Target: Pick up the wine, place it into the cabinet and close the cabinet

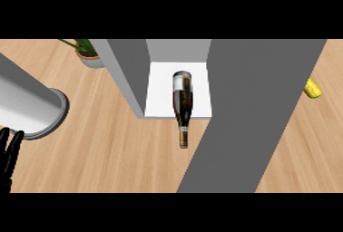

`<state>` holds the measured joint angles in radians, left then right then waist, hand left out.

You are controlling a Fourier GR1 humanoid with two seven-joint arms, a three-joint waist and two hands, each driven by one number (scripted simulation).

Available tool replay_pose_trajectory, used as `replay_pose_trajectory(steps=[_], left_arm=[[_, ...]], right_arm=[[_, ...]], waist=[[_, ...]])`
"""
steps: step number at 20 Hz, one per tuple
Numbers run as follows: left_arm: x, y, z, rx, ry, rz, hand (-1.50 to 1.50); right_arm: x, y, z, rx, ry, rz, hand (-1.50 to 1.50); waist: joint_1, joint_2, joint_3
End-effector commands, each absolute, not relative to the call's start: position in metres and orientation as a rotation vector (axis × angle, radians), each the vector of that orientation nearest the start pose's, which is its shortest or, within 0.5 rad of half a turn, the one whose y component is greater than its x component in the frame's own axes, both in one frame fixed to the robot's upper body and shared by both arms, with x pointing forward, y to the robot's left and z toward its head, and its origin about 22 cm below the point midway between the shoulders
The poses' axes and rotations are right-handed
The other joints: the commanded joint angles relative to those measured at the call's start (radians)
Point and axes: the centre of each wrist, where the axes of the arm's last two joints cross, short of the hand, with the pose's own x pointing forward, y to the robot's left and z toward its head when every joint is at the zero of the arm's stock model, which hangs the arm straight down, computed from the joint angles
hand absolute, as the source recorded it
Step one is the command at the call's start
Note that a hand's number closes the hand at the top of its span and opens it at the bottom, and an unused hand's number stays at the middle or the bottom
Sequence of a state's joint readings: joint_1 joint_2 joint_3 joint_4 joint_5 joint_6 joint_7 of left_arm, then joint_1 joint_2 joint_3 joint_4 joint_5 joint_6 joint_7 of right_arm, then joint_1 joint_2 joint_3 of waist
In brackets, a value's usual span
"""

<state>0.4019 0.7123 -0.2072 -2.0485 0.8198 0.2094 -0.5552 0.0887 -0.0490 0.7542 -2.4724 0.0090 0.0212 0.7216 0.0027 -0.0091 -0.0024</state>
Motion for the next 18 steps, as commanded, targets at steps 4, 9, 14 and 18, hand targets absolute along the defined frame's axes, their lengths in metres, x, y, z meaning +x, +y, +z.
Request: replay_pose_trajectory(steps=[4,9,14,18], left_arm=[[0.148,0.330,0.084,-0.190,-1.952,0.141,-1.50],[0.155,0.323,0.086,-0.236,-1.944,0.157,-1.50],[0.161,0.342,0.090,-0.243,-1.947,0.176,-1.50],[0.170,0.319,0.093,-0.284,-1.941,0.170,-1.50]], right_arm=[[0.086,-0.090,0.181,0.723,-1.653,0.638,1.50],[0.091,-0.072,0.182,0.673,-1.706,0.636,1.50],[0.102,-0.057,0.186,0.579,-1.742,0.605,1.50],[0.119,-0.056,0.206,0.581,-1.759,0.617,1.50]], waist=[[0.002,-0.001,-0.002],[0.004,0.000,-0.002],[0.014,0.002,-0.003],[0.018,0.010,-0.002]])
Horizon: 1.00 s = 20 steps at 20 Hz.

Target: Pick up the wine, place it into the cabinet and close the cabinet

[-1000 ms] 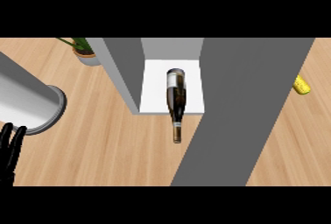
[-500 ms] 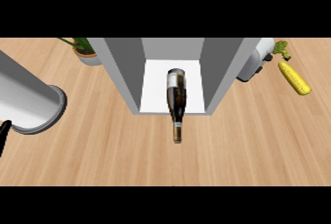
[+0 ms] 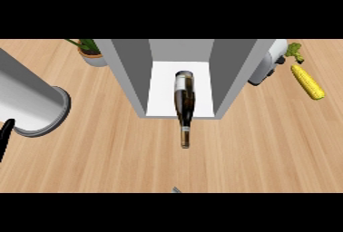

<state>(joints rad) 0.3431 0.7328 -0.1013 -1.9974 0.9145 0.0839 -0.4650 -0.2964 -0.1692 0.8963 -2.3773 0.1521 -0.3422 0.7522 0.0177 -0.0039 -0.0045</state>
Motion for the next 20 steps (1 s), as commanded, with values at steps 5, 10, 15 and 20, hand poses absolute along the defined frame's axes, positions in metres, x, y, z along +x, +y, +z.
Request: replay_pose_trajectory(steps=[5,10,15,20], left_arm=[[0.170,0.320,0.095,-0.300,-1.939,0.158,-1.50],[0.167,0.310,0.092,-0.316,-1.931,0.162,-1.50],[0.181,0.321,0.094,-0.284,-1.931,0.205,-1.50],[0.183,0.318,0.107,-0.301,-1.919,0.207,-1.50]], right_arm=[[0.146,-0.040,0.209,0.600,-1.757,0.559,1.50],[0.172,-0.016,0.234,0.585,-1.776,0.565,1.50],[0.210,0.011,0.275,0.529,-1.798,0.570,1.50],[0.266,0.030,0.276,0.350,-1.884,0.591,1.50]], waist=[[0.029,0.011,0.001],[0.038,0.007,0.001],[0.020,0.007,0.002],[0.022,0.012,0.003]])
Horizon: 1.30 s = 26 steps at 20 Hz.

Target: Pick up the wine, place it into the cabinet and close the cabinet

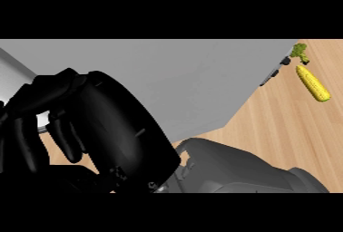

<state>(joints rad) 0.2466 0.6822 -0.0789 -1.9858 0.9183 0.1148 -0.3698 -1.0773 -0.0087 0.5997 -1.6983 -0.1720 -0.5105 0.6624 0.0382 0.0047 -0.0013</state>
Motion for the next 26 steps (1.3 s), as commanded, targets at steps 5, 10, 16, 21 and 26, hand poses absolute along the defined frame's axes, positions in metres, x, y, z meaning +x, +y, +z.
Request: replay_pose_trajectory(steps=[5,10,16,21,26], left_arm=[[0.172,0.324,0.090,-0.255,-1.937,0.188,-1.50],[0.173,0.324,0.099,-0.262,-1.933,0.194,-1.50],[0.186,0.317,0.104,-0.264,-1.949,0.188,-1.50],[0.183,0.316,0.094,-0.272,-1.935,0.196,-1.50],[0.187,0.315,0.098,-0.260,-1.960,0.191,-1.50]], right_arm=[[0.303,0.033,0.281,0.248,-1.900,0.566,1.50],[0.339,0.022,0.278,0.250,-1.847,0.533,1.50],[0.370,0.004,0.246,0.201,-1.833,0.551,1.50],[0.384,-0.017,0.247,0.178,-1.858,0.546,1.50],[0.397,-0.033,0.242,0.094,-1.878,0.586,1.50]], waist=[[-0.007,-0.002,0.000],[-0.009,-0.001,0.001],[-0.010,0.007,0.000],[-0.018,0.009,0.000],[-0.029,0.012,0.000]])
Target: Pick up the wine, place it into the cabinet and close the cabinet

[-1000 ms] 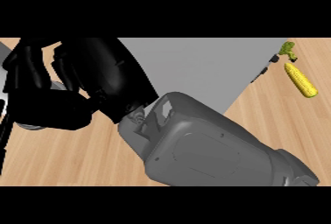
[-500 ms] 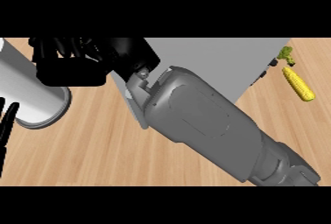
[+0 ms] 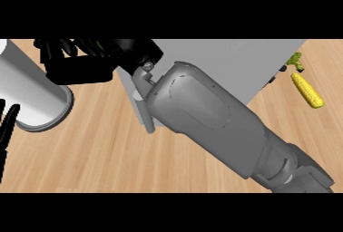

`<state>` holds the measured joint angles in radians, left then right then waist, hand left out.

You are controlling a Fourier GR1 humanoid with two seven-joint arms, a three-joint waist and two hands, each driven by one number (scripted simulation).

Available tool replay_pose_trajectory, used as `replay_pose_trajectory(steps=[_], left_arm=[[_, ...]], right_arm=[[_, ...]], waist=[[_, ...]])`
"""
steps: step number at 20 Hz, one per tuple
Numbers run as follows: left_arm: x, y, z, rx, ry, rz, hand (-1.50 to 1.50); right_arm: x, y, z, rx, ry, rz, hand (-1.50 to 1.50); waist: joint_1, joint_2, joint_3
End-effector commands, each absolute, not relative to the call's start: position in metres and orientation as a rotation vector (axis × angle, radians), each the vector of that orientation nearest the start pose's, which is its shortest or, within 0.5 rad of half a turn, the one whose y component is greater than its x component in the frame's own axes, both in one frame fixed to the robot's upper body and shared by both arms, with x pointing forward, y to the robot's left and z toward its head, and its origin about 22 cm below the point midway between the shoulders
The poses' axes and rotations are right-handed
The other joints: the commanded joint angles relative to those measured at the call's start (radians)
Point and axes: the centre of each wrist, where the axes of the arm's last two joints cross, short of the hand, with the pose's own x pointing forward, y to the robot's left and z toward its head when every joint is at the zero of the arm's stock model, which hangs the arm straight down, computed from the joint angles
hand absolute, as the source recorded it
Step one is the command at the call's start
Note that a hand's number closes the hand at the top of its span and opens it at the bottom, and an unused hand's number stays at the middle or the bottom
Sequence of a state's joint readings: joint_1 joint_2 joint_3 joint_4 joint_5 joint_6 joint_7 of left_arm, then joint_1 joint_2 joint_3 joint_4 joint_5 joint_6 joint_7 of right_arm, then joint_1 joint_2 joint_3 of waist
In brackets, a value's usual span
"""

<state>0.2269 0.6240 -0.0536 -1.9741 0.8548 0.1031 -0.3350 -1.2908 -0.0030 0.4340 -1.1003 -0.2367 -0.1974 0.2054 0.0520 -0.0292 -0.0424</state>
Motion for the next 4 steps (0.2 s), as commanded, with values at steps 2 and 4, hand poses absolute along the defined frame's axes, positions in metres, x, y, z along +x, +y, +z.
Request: replay_pose_trajectory(steps=[2,4], left_arm=[[0.188,0.313,0.095,-0.269,-1.953,0.174,-1.50],[0.190,0.319,0.098,-0.257,-1.957,0.190,-1.50]], right_arm=[[0.397,-0.026,0.231,0.110,-1.872,0.583,1.50],[0.401,-0.034,0.237,0.106,-1.892,0.590,1.50]], waist=[[-0.042,0.051,0.040],[-0.049,0.051,0.041]])
